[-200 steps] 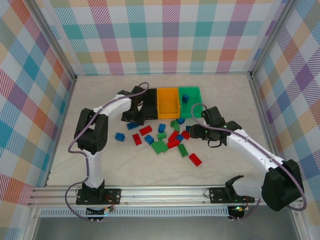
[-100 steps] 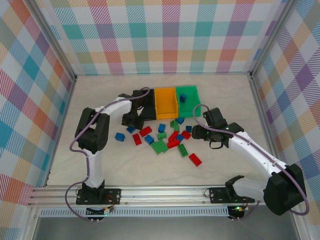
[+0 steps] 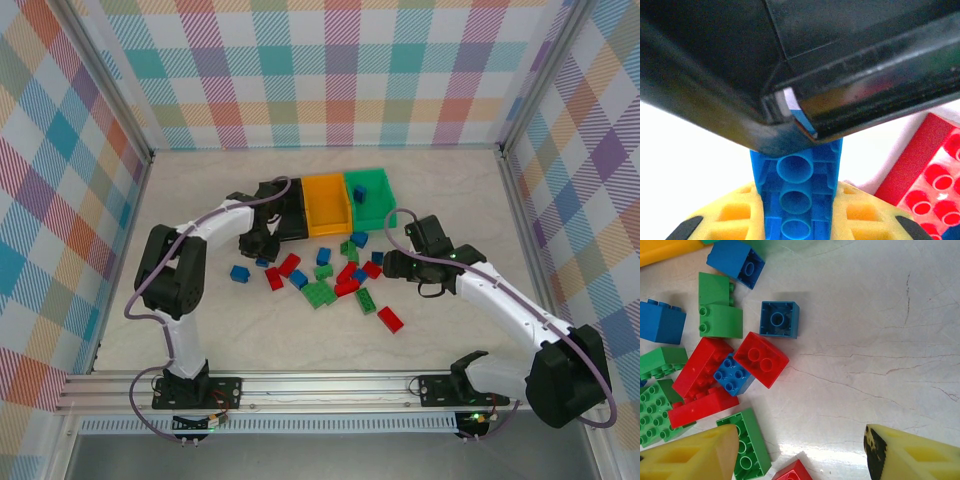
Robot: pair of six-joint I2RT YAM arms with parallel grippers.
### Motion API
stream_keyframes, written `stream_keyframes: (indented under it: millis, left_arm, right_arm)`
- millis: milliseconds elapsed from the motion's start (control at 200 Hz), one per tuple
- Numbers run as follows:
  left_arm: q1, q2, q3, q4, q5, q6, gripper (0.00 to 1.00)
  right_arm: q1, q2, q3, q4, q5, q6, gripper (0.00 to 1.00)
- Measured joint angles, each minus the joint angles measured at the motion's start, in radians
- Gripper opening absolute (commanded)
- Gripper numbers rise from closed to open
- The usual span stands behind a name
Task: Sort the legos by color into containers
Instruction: Pick up the lego from the center of the table, then place the lego at the center of the table, then pick up the lego from the center of the table.
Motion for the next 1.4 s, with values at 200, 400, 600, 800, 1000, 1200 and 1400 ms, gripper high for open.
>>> stream_keyframes:
  millis: [200, 400, 600, 800, 1000, 1200, 1400]
  left_arm:
    - [0.000, -0.059, -0.031, 0.021, 0.019, -0.018, 0.20]
    - [0.000, -0.124, -0.046, 0.024, 0.035, -0.021, 0.20]
    - [0.000, -0.124, -0.107, 0.059, 0.034, -0.037, 0.22]
    - [0.000, -0.103, -0.131, 0.092, 0.031, -0.068, 0.39]
    - [-0.005, -0.047, -0.161, 0.145, 0.022, -0.093, 0.44]
    - [-0.012, -0.048, -0.168, 0.157, -0.001, -0.106, 0.27]
    - [-0.035, -0.077, -0.196, 0.175, -0.036, -0.119, 0.24]
  right_arm:
    - [0.000, 0.000, 0.000, 0.000, 0.000, -0.002, 0.68]
    - [0.000, 0.005, 0.000, 0.010, -0.003, -0.002, 0.68]
    - [0.000, 0.017, 0.000, 0.012, -0.006, -0.002, 0.68]
    - [0.000, 0.017, 0.000, 0.012, -0.007, -0.002, 0.68]
    - [0.000, 0.017, 0.000, 0.012, -0.007, -0.002, 0.68]
    - [0.000, 0.017, 0.000, 0.012, -0.007, -0.002, 0.68]
    - [0.000, 0.021, 0.000, 0.013, -0.011, -0.002, 0.68]
